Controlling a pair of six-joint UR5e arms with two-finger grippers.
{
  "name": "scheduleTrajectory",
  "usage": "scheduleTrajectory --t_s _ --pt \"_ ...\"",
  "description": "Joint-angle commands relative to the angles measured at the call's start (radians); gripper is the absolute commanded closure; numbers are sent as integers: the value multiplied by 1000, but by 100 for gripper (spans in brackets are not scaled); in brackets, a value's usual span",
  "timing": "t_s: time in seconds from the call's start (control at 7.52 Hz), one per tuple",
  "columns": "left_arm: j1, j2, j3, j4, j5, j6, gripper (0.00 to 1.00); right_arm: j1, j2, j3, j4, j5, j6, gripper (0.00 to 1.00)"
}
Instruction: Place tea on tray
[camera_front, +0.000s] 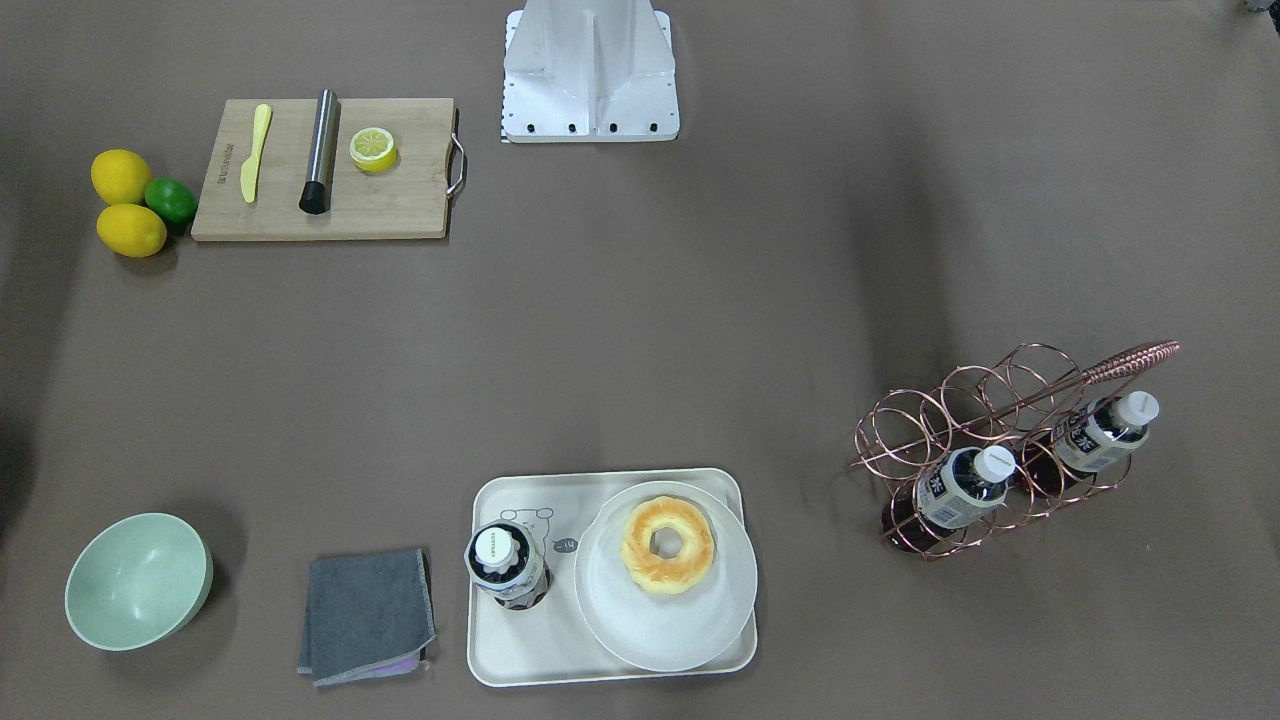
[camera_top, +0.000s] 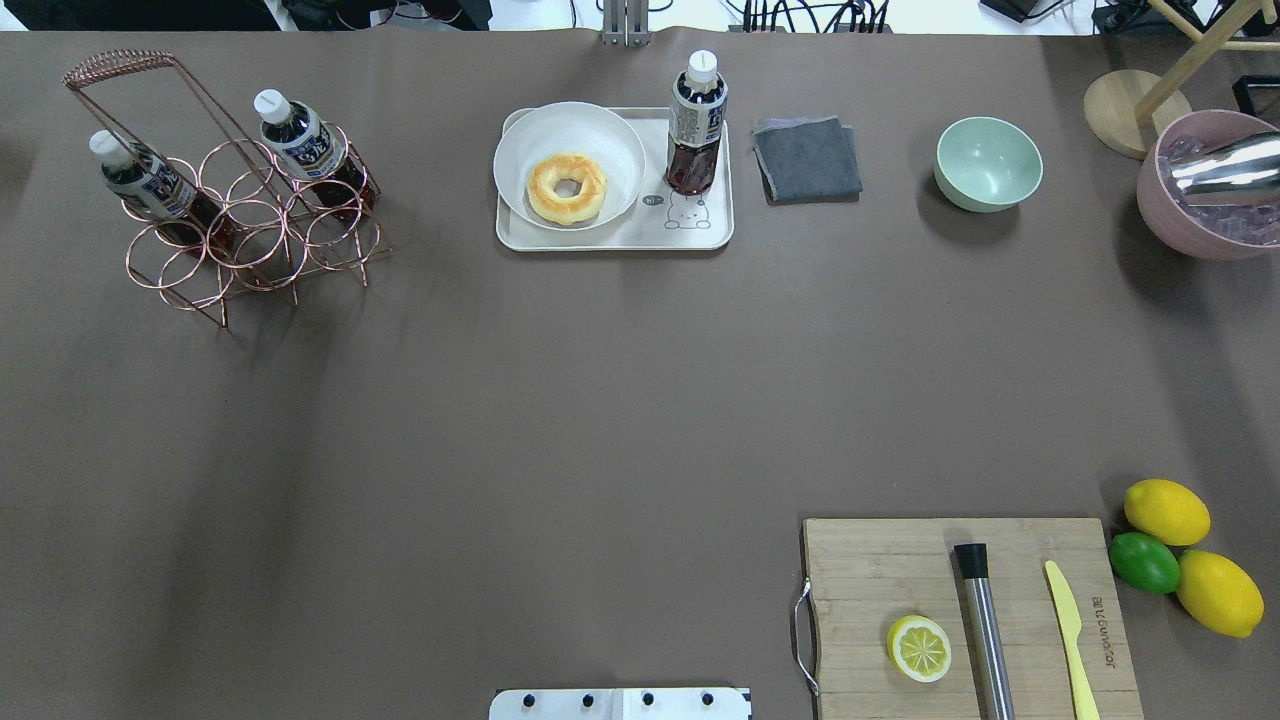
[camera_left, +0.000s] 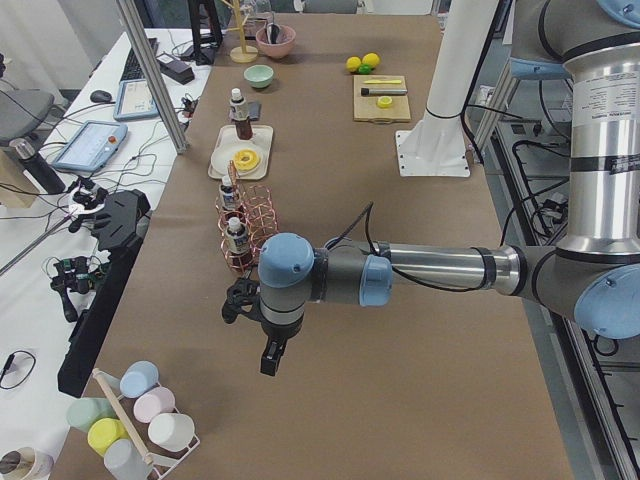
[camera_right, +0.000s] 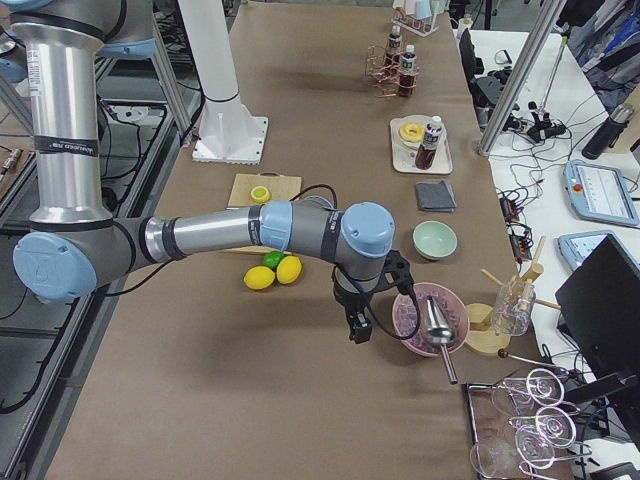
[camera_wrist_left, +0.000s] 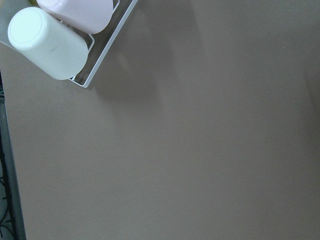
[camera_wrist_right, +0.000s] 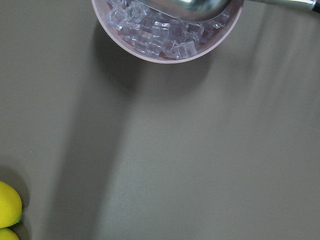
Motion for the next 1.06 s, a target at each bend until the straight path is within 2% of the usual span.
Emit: scheduleTrajectory --t_s 0.0,0.66,0.93 --pt "-4 7 14 -1 -26 2 3 -24 -2 -13 1 -1 -3 0" --pt "-39 16 11 -7 -26 14 3 -22 -2 -18 1 6 -4 0" --pt "-50 15 9 -9 -27 13 3 -22 -3 -30 45 3 -1 0"
